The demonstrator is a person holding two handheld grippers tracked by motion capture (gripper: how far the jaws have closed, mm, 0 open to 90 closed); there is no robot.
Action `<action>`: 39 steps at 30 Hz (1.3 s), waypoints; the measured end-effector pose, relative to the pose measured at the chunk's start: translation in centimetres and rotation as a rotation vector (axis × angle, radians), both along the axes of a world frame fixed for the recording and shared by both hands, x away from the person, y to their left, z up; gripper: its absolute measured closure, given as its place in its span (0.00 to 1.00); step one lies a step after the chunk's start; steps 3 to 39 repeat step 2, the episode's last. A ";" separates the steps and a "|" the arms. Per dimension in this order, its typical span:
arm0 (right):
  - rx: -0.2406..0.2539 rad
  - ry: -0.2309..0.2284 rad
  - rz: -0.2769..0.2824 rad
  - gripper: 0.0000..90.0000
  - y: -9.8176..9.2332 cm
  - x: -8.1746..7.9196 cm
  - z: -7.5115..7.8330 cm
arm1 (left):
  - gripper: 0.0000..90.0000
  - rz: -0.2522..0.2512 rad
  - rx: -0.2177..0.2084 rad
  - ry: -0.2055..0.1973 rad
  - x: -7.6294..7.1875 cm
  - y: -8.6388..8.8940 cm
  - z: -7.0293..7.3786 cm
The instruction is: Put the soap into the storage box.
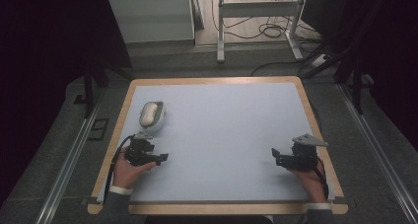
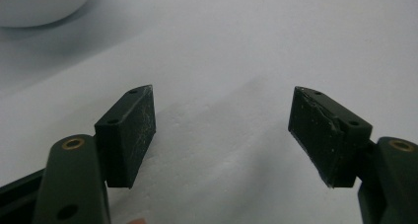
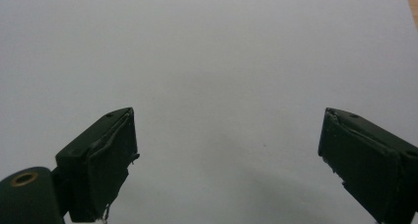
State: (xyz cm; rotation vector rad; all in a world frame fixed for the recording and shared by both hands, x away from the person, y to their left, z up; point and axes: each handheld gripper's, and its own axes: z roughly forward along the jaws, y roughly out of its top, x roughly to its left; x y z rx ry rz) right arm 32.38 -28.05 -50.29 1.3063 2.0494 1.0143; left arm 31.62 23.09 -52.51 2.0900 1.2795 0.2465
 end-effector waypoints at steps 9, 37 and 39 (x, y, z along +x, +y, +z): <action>0.001 -0.001 0.003 0.09 0.1 0.0 0.0 | 0.29 -0.003 0.002 -0.005 -0.1 0.1 0.0; 0.001 -0.001 0.003 0.09 0.1 0.0 0.0 | 0.29 -0.003 0.002 -0.005 -0.1 0.1 0.0; 0.001 -0.001 0.003 0.09 0.1 0.0 0.0 | 0.29 -0.003 0.002 -0.005 -0.1 0.1 0.0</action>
